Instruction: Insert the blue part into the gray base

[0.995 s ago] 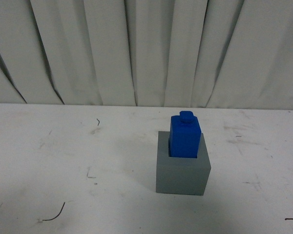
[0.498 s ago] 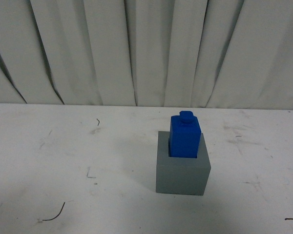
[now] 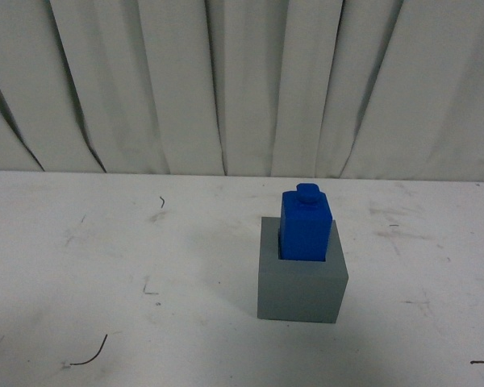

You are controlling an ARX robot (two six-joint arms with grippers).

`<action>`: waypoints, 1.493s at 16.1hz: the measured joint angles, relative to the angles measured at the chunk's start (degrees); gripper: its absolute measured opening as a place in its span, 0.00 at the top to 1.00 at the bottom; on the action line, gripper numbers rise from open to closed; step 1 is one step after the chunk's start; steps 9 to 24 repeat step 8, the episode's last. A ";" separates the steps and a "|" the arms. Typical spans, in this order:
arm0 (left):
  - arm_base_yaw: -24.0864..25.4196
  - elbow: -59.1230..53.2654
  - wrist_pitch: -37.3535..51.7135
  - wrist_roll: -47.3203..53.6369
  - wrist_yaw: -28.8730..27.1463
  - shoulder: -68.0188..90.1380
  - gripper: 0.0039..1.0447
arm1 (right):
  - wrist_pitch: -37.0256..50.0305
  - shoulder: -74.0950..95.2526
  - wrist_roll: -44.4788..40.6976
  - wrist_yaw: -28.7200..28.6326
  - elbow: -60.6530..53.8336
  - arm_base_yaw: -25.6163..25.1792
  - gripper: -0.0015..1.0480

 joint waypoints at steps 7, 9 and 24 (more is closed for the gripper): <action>0.00 0.00 0.00 -0.02 0.00 0.00 0.06 | 0.00 0.00 0.00 0.00 0.00 0.00 0.06; 0.00 0.00 0.00 -0.02 0.00 0.00 0.06 | 0.00 0.00 0.00 0.00 0.00 0.00 0.06; 0.00 0.00 0.00 -0.02 0.00 0.00 0.06 | 0.00 0.00 0.00 0.00 0.00 0.00 0.06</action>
